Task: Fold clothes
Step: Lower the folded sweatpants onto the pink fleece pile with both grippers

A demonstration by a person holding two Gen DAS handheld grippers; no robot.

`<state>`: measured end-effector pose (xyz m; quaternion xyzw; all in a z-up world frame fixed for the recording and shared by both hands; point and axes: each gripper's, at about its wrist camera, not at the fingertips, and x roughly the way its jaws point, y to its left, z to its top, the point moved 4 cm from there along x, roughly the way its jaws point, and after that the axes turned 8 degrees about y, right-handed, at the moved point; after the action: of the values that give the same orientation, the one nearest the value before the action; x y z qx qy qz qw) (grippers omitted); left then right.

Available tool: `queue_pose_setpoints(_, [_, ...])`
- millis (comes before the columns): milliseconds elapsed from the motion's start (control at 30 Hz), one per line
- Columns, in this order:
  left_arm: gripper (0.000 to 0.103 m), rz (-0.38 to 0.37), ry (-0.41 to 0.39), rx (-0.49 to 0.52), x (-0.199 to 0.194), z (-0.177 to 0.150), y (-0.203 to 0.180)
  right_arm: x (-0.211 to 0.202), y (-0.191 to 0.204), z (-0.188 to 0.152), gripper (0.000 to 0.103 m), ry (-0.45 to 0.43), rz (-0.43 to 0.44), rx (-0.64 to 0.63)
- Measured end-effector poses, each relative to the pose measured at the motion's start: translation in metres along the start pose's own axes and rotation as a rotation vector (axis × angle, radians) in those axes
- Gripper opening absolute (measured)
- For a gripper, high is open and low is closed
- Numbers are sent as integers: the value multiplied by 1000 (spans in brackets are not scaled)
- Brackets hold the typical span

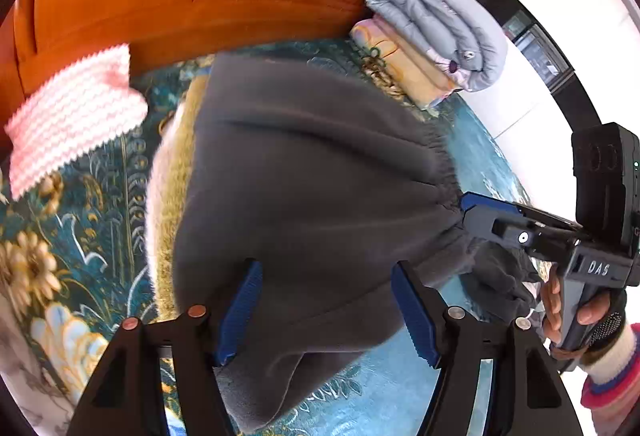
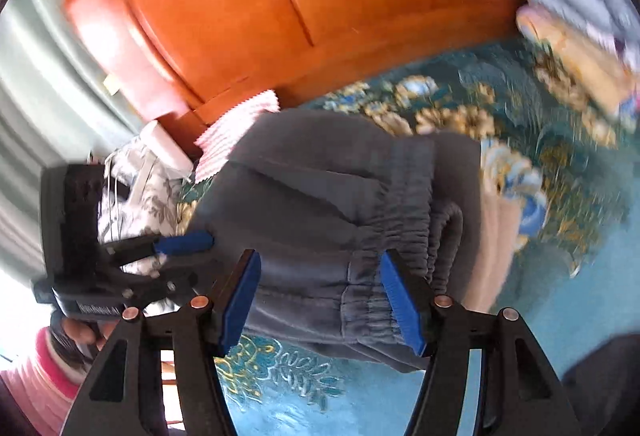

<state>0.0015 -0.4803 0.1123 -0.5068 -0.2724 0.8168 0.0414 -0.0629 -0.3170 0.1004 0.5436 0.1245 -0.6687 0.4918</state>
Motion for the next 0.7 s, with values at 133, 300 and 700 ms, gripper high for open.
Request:
queue_pose_setpoints(133, [71,-3,-17,-1,2,-2,0,13,-7,2,64,-5,-18,16])
queue_pose_setpoints(300, [71,29,-73,-2,-9,-15,-15,-2,0,-3,64,-24,-24,37])
queue_pose_setpoints(700, [72,33,-188,-71,-16,-66,-54,-27,9,-66,64,26,-138,-47])
